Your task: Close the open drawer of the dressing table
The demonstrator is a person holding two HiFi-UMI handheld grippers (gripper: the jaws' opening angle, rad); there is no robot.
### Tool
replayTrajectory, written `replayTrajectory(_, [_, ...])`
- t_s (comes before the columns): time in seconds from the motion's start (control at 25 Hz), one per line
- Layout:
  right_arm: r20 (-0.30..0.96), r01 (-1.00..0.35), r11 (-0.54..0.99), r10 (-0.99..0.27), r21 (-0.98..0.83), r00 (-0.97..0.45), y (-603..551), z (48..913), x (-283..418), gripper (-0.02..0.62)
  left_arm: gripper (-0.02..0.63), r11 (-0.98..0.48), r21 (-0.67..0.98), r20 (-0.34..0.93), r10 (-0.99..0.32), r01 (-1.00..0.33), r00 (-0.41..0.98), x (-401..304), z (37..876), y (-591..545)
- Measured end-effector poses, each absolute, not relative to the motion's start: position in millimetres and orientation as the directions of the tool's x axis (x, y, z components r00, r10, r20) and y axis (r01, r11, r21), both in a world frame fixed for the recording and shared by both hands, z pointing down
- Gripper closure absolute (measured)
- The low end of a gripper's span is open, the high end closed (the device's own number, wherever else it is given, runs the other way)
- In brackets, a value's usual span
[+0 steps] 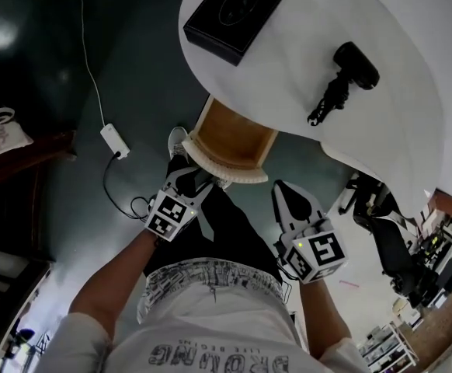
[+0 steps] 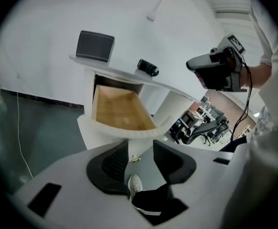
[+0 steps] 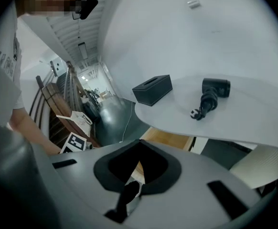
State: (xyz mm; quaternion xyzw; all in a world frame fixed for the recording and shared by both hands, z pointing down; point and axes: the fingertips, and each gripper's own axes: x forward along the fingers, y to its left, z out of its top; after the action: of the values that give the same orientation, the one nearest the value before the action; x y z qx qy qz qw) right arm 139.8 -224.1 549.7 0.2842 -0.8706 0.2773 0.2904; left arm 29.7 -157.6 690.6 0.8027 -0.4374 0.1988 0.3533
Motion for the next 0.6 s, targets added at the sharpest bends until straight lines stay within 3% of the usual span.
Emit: replayTrajectory(0.6, [0.710,-0.685,0.639,-0.297,-0.349,-0.638,-194,585,159,0.586,0.436,-0.342,0.441,0.689,-0.464,-0.830,0.557,63,790,-143])
